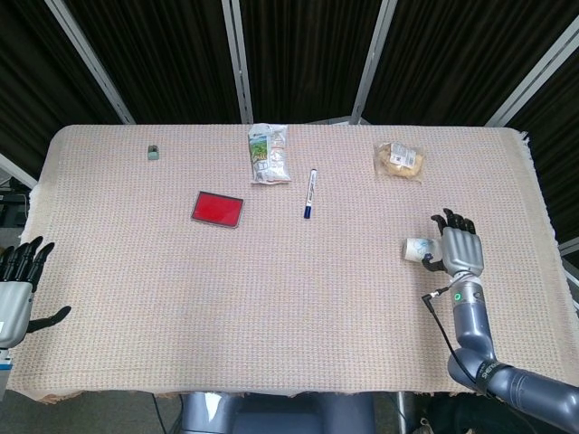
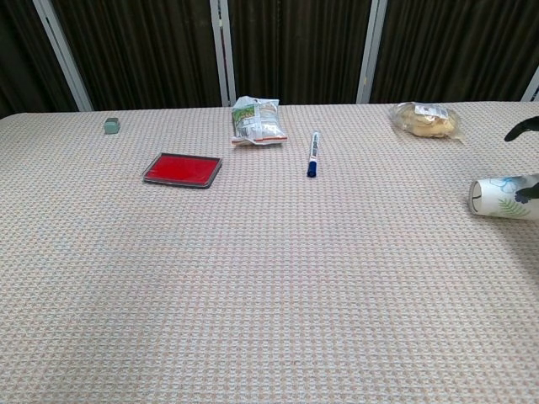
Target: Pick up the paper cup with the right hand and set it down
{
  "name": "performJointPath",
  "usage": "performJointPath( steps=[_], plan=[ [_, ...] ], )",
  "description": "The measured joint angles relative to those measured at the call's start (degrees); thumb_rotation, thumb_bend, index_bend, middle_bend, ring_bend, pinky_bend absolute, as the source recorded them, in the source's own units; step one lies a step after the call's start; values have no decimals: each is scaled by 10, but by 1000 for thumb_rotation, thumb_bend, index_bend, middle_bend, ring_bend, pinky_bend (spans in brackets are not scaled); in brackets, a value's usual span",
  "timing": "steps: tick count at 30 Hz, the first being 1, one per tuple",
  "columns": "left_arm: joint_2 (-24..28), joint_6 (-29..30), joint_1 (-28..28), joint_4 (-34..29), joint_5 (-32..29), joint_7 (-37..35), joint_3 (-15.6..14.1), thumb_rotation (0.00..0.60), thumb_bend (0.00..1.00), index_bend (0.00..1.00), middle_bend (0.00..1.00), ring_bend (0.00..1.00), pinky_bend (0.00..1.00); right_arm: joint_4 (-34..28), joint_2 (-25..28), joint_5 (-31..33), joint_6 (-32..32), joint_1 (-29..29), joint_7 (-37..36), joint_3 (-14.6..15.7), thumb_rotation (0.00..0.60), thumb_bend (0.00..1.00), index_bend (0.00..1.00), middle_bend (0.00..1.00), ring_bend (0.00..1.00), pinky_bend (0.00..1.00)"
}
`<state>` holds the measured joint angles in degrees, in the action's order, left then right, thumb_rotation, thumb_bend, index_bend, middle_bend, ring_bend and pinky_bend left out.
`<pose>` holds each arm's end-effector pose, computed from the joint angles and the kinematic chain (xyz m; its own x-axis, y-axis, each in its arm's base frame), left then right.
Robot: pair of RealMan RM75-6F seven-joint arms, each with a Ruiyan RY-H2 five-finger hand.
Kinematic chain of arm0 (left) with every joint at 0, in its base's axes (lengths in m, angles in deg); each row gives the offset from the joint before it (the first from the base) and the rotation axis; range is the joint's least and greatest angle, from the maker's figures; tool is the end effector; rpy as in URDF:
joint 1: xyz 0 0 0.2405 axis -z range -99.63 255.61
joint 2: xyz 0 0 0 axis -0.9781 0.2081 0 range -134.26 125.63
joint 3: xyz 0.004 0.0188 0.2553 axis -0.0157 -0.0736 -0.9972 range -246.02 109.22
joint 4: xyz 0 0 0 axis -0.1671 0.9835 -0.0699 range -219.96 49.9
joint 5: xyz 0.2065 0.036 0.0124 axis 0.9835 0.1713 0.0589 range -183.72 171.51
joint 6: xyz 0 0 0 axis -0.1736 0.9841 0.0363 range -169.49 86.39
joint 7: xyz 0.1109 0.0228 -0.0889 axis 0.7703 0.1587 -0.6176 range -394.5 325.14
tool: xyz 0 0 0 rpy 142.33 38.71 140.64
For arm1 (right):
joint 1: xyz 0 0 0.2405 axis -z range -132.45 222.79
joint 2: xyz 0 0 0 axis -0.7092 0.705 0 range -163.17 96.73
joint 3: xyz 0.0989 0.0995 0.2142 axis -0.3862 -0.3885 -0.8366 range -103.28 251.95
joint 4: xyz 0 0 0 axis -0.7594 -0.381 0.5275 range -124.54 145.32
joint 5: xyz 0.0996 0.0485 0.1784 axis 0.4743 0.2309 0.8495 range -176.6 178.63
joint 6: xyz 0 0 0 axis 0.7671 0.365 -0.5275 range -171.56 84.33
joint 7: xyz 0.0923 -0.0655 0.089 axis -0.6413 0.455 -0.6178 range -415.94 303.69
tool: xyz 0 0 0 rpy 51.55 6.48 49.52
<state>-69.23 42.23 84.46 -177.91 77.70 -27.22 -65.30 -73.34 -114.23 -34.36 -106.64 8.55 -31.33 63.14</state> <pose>-0.3086 0.1903 0.1533 0.4878 0.0122 0.8728 0.8729 -0.0009 -0.4879 -0.2659 -0.3518 0.0617 0.3563 -0.2474 0.9010 -0.8849 0.2204 0.4104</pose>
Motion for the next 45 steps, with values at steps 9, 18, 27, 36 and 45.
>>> performJointPath(
  steps=[9, 18, 27, 36, 45],
  plan=[
    [1, -1, 0, 0, 0, -4, 0, 600, 82, 0, 0, 0, 0, 10, -31, -2, -16, -2, 32, -2, 600, 114, 327, 0, 0, 0],
    [1, -3, 1, -1, -1, -5, 0, 600, 81, 0, 0, 0, 0, 37, -66, 12, -15, -7, 52, -12, 600, 113, 355, 0, 0, 0],
    [2, -5, 3, -2, -4, -5, 1, 600, 80, 0, 0, 0, 0, 78, -93, 13, -13, -11, 63, -19, 600, 137, 438, 28, 0, 0],
    [3, -9, 5, -4, -7, -4, 2, 600, 80, 0, 0, 0, 0, 119, -117, 4, -7, -7, 66, -24, 600, 146, 465, 41, 0, 0],
    [3, -10, 6, -6, -8, -2, 2, 600, 83, 0, 0, 0, 0, 68, -103, -31, -10, 6, -31, -65, 600, 141, 482, 55, 0, 0]
  ],
)
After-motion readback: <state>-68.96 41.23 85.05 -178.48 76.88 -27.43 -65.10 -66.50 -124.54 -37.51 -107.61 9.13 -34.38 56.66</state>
